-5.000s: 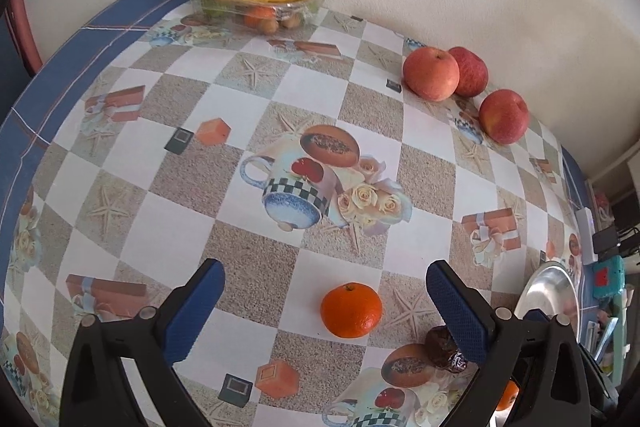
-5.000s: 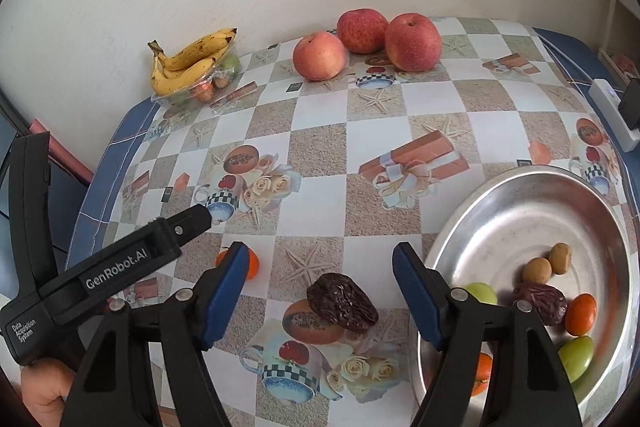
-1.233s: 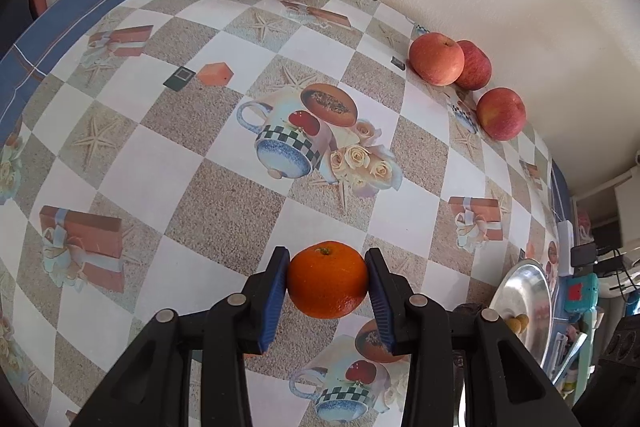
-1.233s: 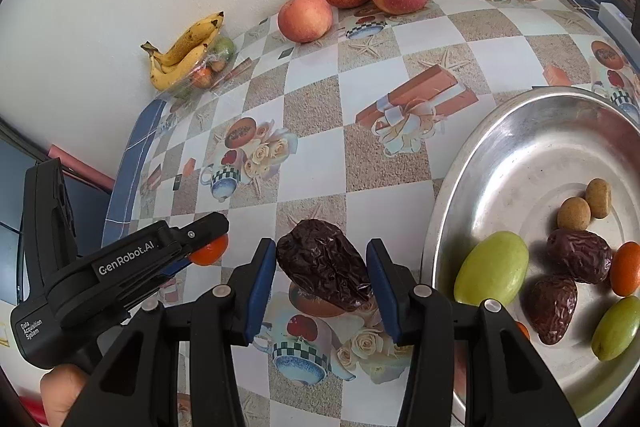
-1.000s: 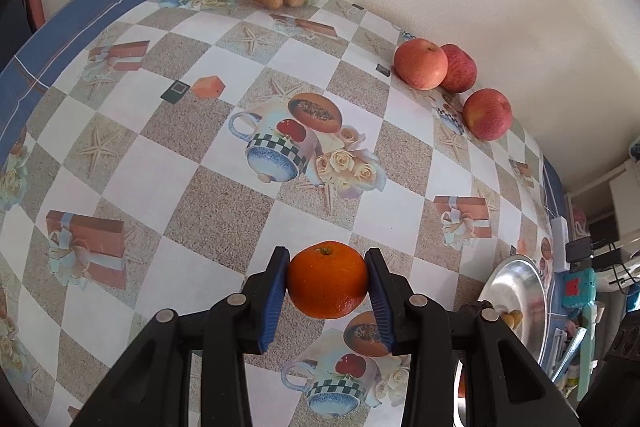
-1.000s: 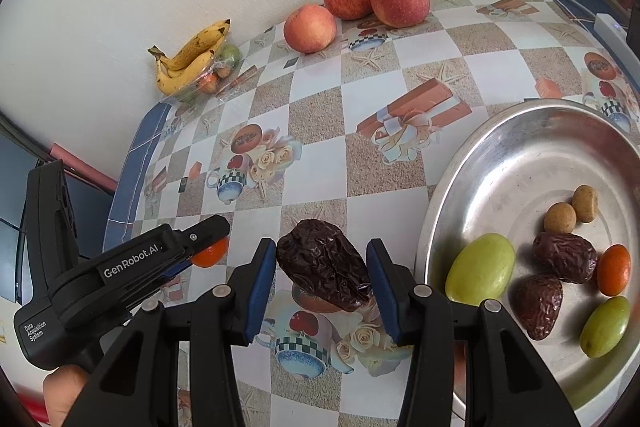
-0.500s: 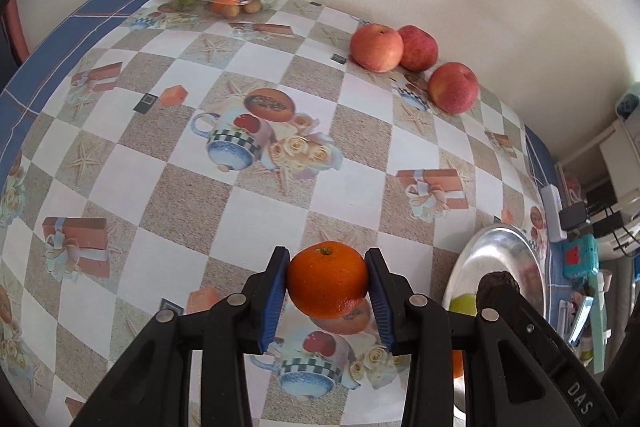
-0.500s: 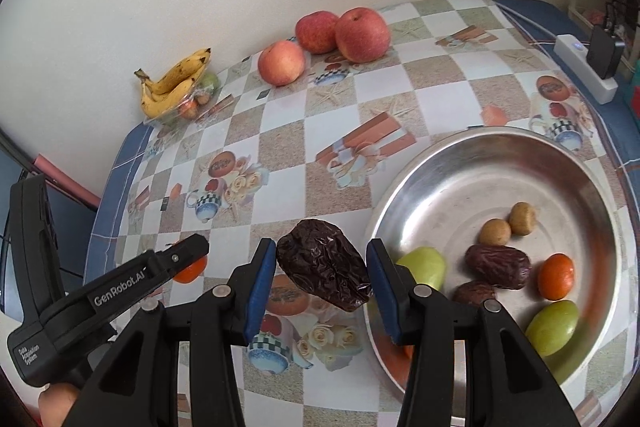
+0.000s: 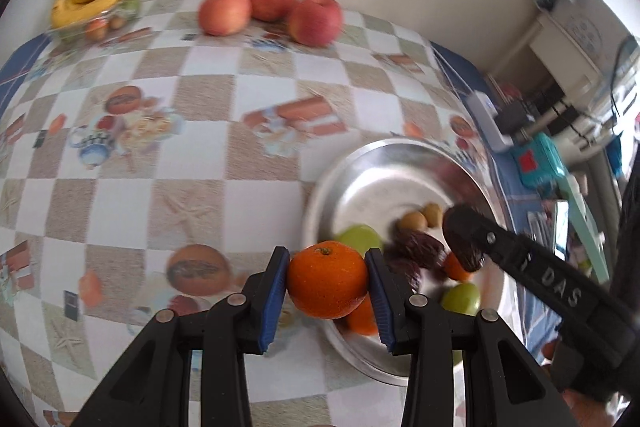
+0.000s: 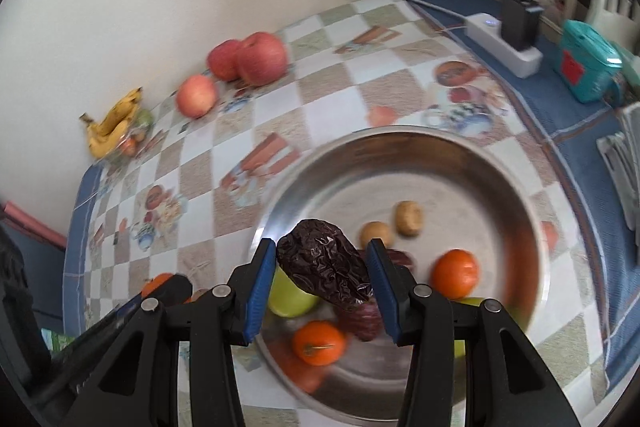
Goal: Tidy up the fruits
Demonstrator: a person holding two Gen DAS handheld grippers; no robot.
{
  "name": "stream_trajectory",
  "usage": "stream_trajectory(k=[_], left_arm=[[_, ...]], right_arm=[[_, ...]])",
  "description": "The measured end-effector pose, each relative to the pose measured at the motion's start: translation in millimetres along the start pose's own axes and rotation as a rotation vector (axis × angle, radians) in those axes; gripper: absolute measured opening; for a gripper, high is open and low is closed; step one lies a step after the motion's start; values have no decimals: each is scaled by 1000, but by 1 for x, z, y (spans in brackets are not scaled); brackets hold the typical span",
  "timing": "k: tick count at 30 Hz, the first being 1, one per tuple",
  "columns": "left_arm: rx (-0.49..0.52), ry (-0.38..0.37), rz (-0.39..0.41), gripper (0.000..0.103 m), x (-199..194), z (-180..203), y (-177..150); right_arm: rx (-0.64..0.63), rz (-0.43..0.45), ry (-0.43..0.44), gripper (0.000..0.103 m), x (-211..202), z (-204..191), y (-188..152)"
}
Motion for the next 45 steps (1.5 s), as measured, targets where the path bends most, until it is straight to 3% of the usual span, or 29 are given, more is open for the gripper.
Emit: stream_trajectory(k=[8,17,19,22,29,31,33,37,41,43,45], left_arm=[[95,-49,-77,45,22,31,-15],[41,-67,-62,53,13,15,-17],[14,-56,-56,61,11,6,-18],[-31,-23,-37,66,5,-12,-19],[-106,136,5,78,-11,-63,-25],[-112,200,22,96,-16,-78,-27],[-111,272,40,103,-22,-90,-30],[-93,360,63,103,-32,-105,-36],[-71,392,84,103,-41,-110,-39],[-64,390,93,103,-45,-110,-40],[-54,387,93,103,-48,-109,-41]], right_arm=[[96,-10,-36,49,-2,37,1],[84,-29,-66,51,2,39,-6],[82,-30,-70,51,2,39,-9],[77,-22,-76,51,-1,39,-14],[51,-16,-72,56,-5,31,-31],[33,-18,-70,56,-5,26,-36],[13,-17,-74,56,-6,20,-41],[-25,-11,-86,58,-10,9,-52],[-65,-8,-102,74,-12,-2,-61],[-84,2,-102,74,-14,-7,-63],[-103,11,-106,90,-16,-12,-66]])
Point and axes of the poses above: each gripper's, at about its wrist camera, not at the fingertips, and x roughly the way its jaws point, z to its right, y to its top, the point moved 4 cm from there along x, roughly the way its jaws point, and after that the axes turned 6 degrees about -z, right-handed, at the moved point
